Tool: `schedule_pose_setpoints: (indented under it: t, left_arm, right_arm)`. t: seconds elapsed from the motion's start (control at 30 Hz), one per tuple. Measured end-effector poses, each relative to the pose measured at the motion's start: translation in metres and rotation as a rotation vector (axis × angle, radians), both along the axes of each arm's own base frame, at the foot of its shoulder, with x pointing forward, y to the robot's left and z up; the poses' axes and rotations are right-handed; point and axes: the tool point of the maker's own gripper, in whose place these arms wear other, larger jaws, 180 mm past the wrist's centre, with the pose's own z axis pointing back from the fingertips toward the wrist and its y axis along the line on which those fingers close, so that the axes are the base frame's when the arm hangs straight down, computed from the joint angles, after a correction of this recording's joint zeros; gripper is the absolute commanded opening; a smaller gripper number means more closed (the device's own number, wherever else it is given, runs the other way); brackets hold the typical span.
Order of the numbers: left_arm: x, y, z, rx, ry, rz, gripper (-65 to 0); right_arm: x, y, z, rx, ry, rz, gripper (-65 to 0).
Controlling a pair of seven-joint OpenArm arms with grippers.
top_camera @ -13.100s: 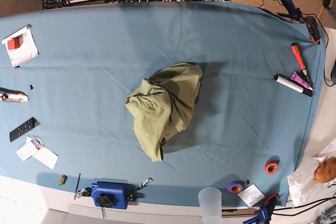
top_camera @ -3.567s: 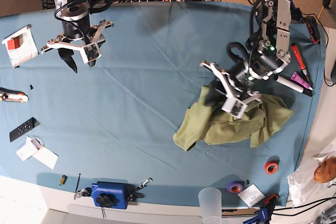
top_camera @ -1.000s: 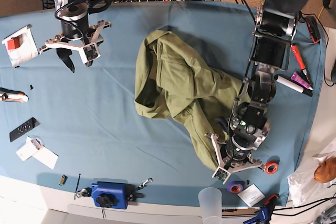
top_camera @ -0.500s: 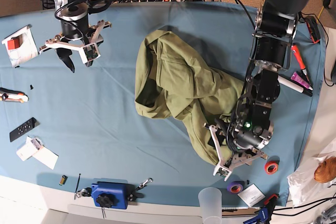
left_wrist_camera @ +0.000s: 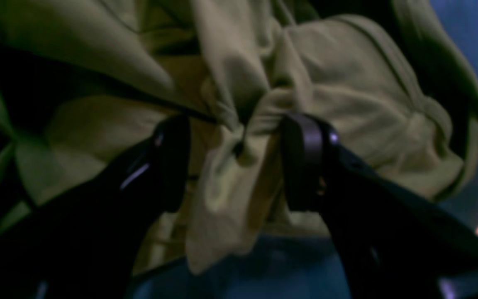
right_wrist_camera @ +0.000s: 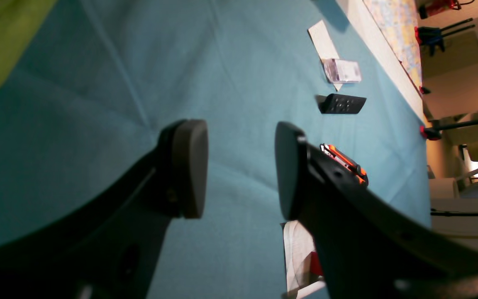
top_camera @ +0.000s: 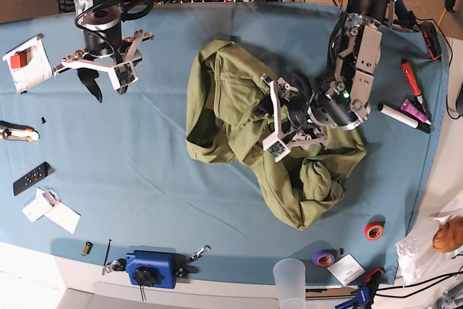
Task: Layout the t-shirt on the table in an organized manner, then fold the t-shirt properly
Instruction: 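Grasp the shirt's bunched middle with the left gripper and lift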
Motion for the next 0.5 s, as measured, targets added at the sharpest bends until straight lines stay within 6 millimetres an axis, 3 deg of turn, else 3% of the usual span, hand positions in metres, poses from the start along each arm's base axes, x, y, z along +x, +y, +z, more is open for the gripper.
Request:
schedule_pose_setpoints:
  t: [0.33,0.5]
  left_arm:
    - [-0.004,0.002,-0.004,0.028,0.019,-0.019,-30.3]
    - [-0.014,-0.011,0.008,-0.053,0.047,-0.055,-30.3]
  right_arm:
    - [0.000,-0.001,0.000,-0.002,0.004,-0.006,-38.5]
    - [0.000,-0.001,0.000,-0.003,0.005,-0.006,-38.5]
